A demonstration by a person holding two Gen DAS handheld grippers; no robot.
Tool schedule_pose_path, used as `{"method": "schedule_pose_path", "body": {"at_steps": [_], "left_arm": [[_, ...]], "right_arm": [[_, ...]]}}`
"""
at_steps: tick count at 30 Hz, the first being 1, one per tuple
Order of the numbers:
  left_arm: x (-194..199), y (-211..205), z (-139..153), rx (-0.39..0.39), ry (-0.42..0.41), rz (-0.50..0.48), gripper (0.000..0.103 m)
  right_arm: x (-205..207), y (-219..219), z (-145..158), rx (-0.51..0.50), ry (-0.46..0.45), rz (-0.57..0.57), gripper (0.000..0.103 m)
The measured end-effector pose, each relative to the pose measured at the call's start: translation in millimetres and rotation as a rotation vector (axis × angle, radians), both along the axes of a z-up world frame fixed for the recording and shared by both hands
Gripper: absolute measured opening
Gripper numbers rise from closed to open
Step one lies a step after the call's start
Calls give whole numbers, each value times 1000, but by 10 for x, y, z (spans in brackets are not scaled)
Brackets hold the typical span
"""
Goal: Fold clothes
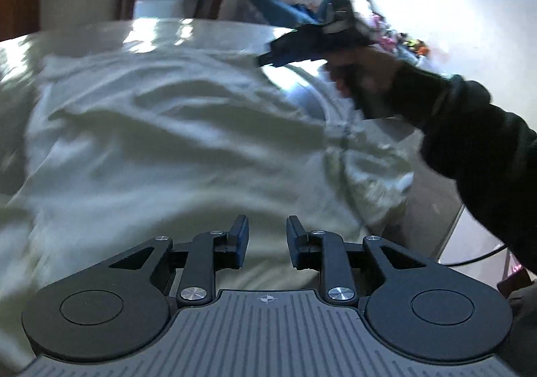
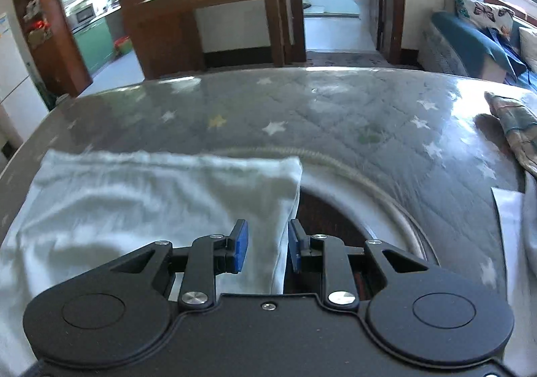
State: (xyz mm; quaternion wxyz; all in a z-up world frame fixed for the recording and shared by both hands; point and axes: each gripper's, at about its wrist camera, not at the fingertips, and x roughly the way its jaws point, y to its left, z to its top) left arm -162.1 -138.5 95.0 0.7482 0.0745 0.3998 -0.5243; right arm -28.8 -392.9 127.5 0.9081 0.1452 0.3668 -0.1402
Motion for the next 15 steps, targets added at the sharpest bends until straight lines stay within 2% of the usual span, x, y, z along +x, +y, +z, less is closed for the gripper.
{"method": "schedule_pose_path", "body": {"at_steps": [2,3,4,6,9,10,15], "left_arm": [[-4,-171,-46,2,11,-36,25],[-14,-240,-77,8,19,-53,25],[-26,-310,-112,15,28,-71,25],[-90,-400,-215,32,51,-107,25],[-173,-454,-320,50,64,-135,25],[-175,-451,-320,50,65,-138,26],[-186,-435,-319,48,71,-150,27]], "right_arm": [[102,-12,-76,-15,30,-1,28],[148,-1,-117,-48,53,-3,24],[171,13,-142,-82,63,0,13],[185,9,-151,-97,60,9,8],[201,-20,-156,-110,60,11,6],[210,-33,-162,-131,60,-1,3],[258,-83,-166,-153,59,-30,4]]}}
